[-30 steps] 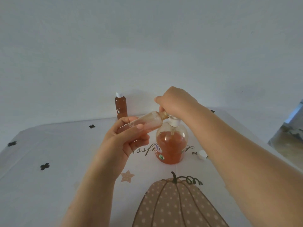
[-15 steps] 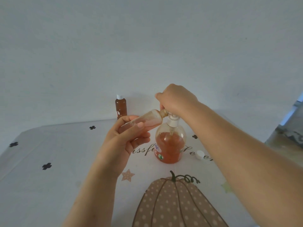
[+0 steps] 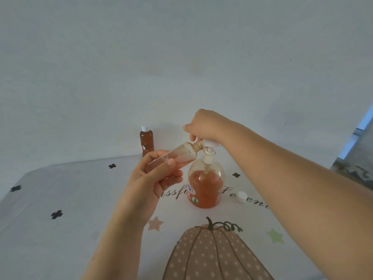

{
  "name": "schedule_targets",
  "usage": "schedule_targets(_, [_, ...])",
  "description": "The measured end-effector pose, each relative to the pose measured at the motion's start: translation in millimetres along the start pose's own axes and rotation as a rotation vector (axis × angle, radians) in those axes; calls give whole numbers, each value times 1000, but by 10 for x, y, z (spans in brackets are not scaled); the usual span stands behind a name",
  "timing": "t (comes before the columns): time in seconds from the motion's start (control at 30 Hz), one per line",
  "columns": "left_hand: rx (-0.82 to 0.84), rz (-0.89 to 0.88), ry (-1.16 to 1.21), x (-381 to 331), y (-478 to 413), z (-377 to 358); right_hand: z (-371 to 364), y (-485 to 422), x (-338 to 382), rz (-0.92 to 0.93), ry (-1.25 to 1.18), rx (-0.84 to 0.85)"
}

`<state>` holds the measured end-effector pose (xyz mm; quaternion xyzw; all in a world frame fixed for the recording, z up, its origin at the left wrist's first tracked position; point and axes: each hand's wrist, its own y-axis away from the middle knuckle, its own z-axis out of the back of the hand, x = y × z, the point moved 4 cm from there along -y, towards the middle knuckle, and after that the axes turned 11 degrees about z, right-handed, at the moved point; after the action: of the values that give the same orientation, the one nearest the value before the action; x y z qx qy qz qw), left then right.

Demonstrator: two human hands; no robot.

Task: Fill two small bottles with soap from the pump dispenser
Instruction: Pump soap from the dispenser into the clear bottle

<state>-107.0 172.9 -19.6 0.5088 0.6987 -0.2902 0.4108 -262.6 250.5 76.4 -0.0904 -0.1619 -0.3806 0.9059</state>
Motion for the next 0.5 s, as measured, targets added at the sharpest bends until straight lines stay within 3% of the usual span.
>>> schedule_targets(0.5, [-52, 5, -59, 1, -8, 42, -160, -25, -154, -120, -39, -99])
